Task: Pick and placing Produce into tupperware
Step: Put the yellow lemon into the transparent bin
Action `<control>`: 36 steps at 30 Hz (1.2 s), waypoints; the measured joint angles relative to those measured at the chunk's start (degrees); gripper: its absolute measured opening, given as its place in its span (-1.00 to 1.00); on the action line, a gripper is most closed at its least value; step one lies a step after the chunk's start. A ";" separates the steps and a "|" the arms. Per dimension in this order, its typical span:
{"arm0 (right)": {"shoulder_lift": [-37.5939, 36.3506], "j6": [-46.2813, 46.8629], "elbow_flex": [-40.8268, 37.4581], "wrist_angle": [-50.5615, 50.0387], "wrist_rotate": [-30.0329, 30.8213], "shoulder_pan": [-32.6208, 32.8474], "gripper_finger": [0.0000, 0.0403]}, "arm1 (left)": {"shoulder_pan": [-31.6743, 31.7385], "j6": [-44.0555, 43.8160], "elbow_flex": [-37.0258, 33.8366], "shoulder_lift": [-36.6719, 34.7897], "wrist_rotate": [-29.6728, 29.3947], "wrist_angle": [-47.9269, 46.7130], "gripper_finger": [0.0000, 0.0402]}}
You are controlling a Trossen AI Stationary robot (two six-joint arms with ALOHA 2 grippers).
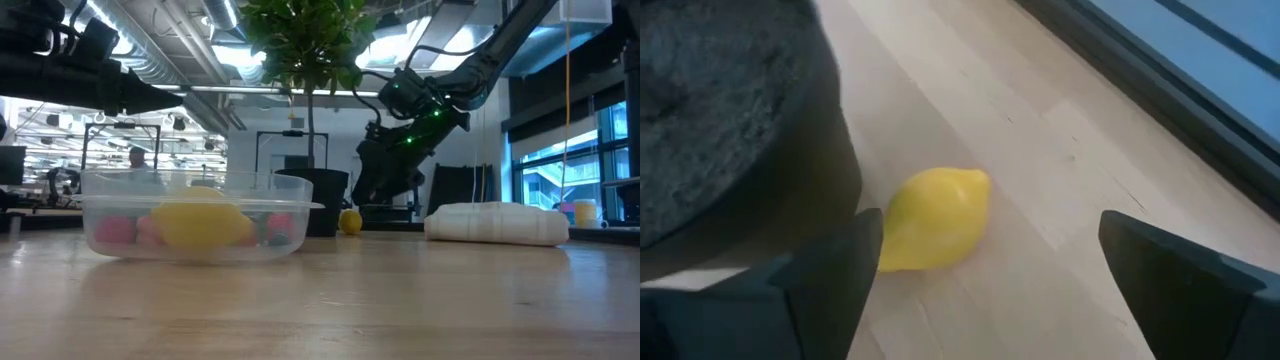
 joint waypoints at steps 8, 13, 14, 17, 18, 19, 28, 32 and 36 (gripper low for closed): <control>0.00 -14.38 -0.02 -0.90 -3.36 0.00 0.85 | 0.00 -0.02 0.00 0.00 0.00 0.00 -0.37; 0.00 -24.31 -0.02 -1.10 -10.74 -0.04 0.85 | 0.00 -0.02 0.00 0.02 0.00 0.00 -0.37; 0.00 -26.03 -0.02 -1.10 -11.14 -0.04 0.85 | 0.00 -0.02 -0.01 0.01 0.00 0.00 -0.37; -0.02 -29.86 -0.02 -1.39 -11.64 -0.14 0.85 | 0.00 -0.04 0.00 0.00 0.00 0.00 -0.37; -0.02 -30.19 -0.02 -1.63 -11.61 -0.21 0.85 | 0.00 -0.04 -0.01 0.02 0.00 0.00 -0.37; -0.02 -30.31 -0.02 -1.83 -11.63 -0.34 0.85 | 0.00 -0.04 0.00 0.01 0.00 0.00 -0.37; -0.04 -30.44 4.26 -14.00 -11.61 -2.41 0.85 | 0.00 -0.02 -0.02 0.00 0.00 0.00 -0.37; -0.04 -33.08 6.81 -18.02 -12.00 -2.97 0.85 | 0.00 -0.02 -0.02 0.02 -0.01 0.00 -0.37; -0.07 -36.08 8.59 -19.68 -12.07 -3.46 0.85 | 0.00 0.00 0.00 0.01 0.00 0.00 -0.37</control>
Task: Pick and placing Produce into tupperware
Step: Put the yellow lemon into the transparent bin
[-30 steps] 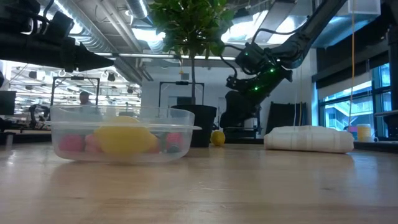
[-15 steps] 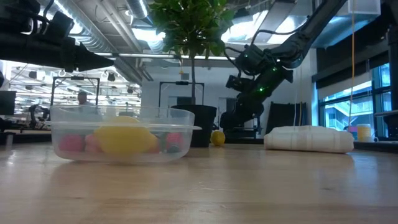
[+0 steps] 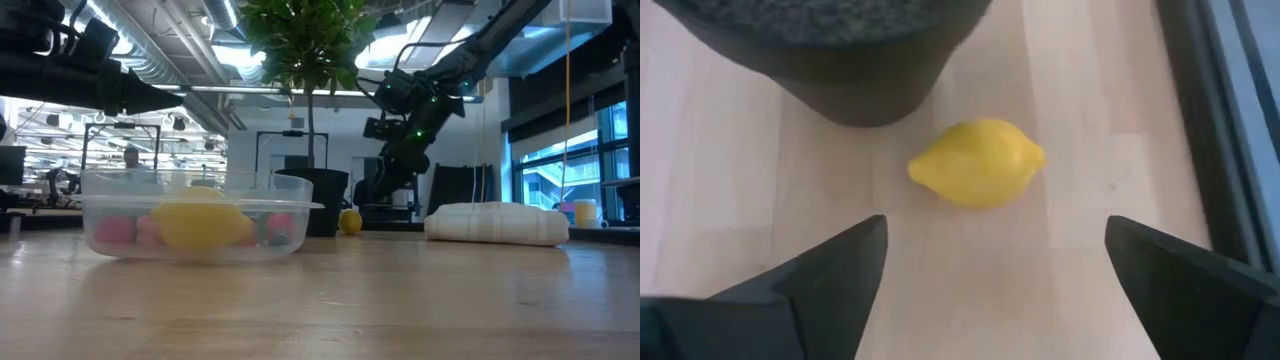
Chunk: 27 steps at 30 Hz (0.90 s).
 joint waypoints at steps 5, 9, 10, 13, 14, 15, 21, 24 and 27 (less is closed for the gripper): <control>-0.02 -3.36 1.05 -1.14 -1.95 -1.38 0.85 | 0.00 -0.02 -0.02 0.00 0.00 0.00 -0.37; -0.02 -6.87 1.05 -1.45 -3.01 -2.20 0.85 | 0.00 -0.02 0.00 -0.01 0.00 0.00 -0.37; -0.02 -7.43 1.04 -1.66 -3.01 -2.29 0.85 | -0.02 -0.02 -0.02 -0.01 -0.02 0.00 -0.37; -0.02 -8.17 1.03 -1.28 -3.98 -2.62 0.85 | 0.00 0.01 0.00 -0.01 -0.01 0.00 -0.37; -0.02 -8.81 1.03 -1.06 -4.83 -2.68 0.85 | 0.00 0.02 0.00 0.01 -0.02 0.00 -0.37; -0.02 -9.04 1.03 -0.86 -5.68 -2.68 0.85 | 0.00 0.02 0.00 0.01 0.00 0.00 -0.37; 0.13 -7.90 1.03 1.08 -7.24 -2.68 0.85 | -0.01 0.02 -0.01 0.00 -0.02 0.00 -0.37; 1.09 -6.48 1.03 1.36 -7.21 -2.68 0.85 | 0.00 0.13 0.00 -0.01 -0.02 0.00 -0.37; 2.86 -6.51 1.03 1.29 -7.19 -2.66 0.85 | -0.02 0.24 0.00 -0.01 -0.02 0.00 -0.37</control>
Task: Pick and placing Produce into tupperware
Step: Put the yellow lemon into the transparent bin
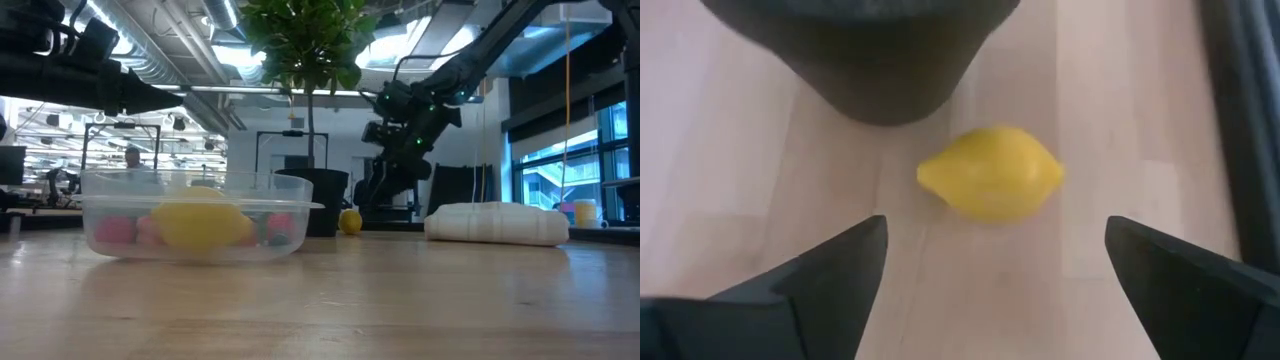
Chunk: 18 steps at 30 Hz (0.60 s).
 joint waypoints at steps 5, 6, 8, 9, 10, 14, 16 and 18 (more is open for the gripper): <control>3.01 -0.61 0.97 0.48 0.15 0.31 0.85 | 0.00 0.02 -0.01 0.00 0.00 0.01 -0.37; 3.45 -0.42 1.66 0.16 0.15 0.31 0.85 | 0.00 0.04 0.00 0.00 0.00 0.00 -0.37; 4.46 -0.39 3.54 -0.83 0.11 0.31 0.85 | 0.00 0.04 -0.01 0.01 0.00 0.01 -0.37; 5.02 -0.38 4.50 -1.74 0.09 0.38 0.85 | 0.00 0.04 0.00 0.01 0.00 0.00 -0.37; 5.69 -0.39 5.62 -3.10 0.08 0.54 0.85 | 0.00 0.04 -0.02 0.01 0.00 0.00 -0.37; 8.41 -0.63 9.81 -7.13 0.09 0.71 0.85 | 0.00 0.04 -0.02 0.01 0.00 0.00 -0.37; 9.81 -0.65 11.40 -8.83 0.09 0.85 0.85 | 0.02 0.04 -0.02 0.00 0.00 0.00 -0.37; 10.74 -0.67 12.30 -10.47 0.11 1.08 0.85 | 0.00 0.06 -0.01 0.01 0.00 0.00 -0.37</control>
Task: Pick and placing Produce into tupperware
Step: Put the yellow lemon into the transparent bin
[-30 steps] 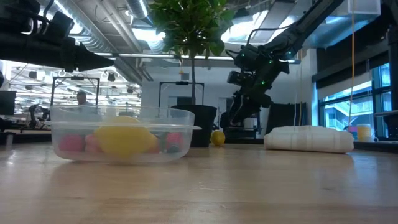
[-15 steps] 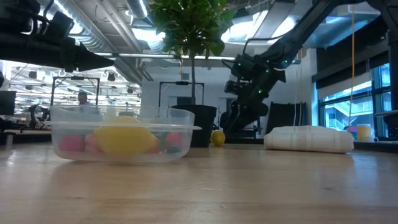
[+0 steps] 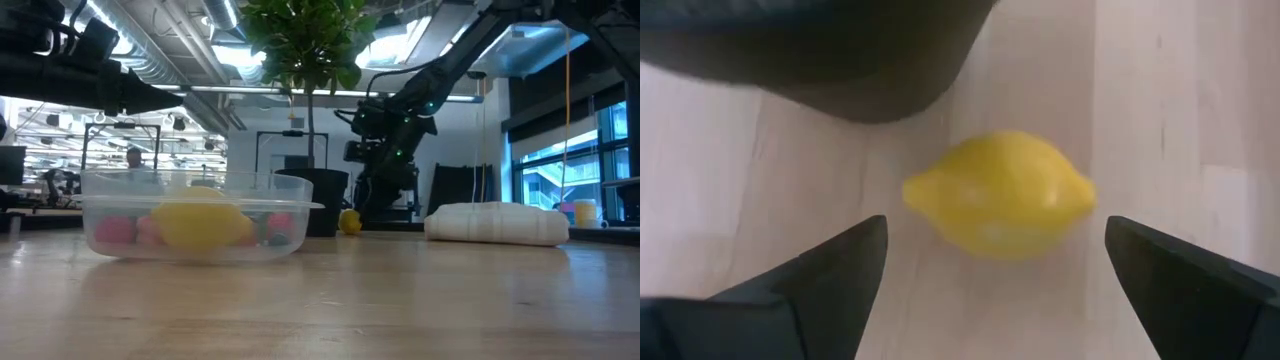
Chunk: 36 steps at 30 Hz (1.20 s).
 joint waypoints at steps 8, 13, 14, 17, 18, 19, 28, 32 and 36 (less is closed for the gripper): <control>0.23 -1.15 0.36 1.56 0.01 1.58 0.85 | 0.02 0.10 0.01 -0.01 0.00 -0.86 -0.37; 0.23 -2.85 0.36 1.85 0.04 2.30 0.85 | 0.00 0.07 0.00 -0.01 0.02 -0.88 -0.37; 0.23 -2.85 0.36 1.89 0.04 2.30 0.85 | 0.00 0.10 0.01 -0.01 0.02 -0.90 -0.37; 0.23 -2.78 0.36 2.07 0.07 2.26 0.85 | 0.00 0.07 0.01 0.00 0.00 -0.87 -0.37; 0.23 -2.75 0.36 2.23 0.09 2.26 0.85 | 0.01 0.07 0.01 -0.01 0.00 -0.89 -0.37; 0.23 -2.47 0.36 2.43 0.09 2.24 0.85 | 0.00 0.07 0.00 -0.01 0.01 -0.88 -0.37; 0.26 0.30 0.35 4.59 2.03 2.55 0.85 | 0.02 0.03 0.00 -0.01 0.01 -0.87 -0.37; 0.74 0.07 0.34 5.27 2.05 3.12 0.85 | 0.00 0.03 0.01 -0.01 0.00 -0.87 -0.37; 2.44 -0.12 0.31 6.20 2.16 3.63 0.85 | 0.01 -0.03 0.01 0.00 0.00 -0.87 -0.37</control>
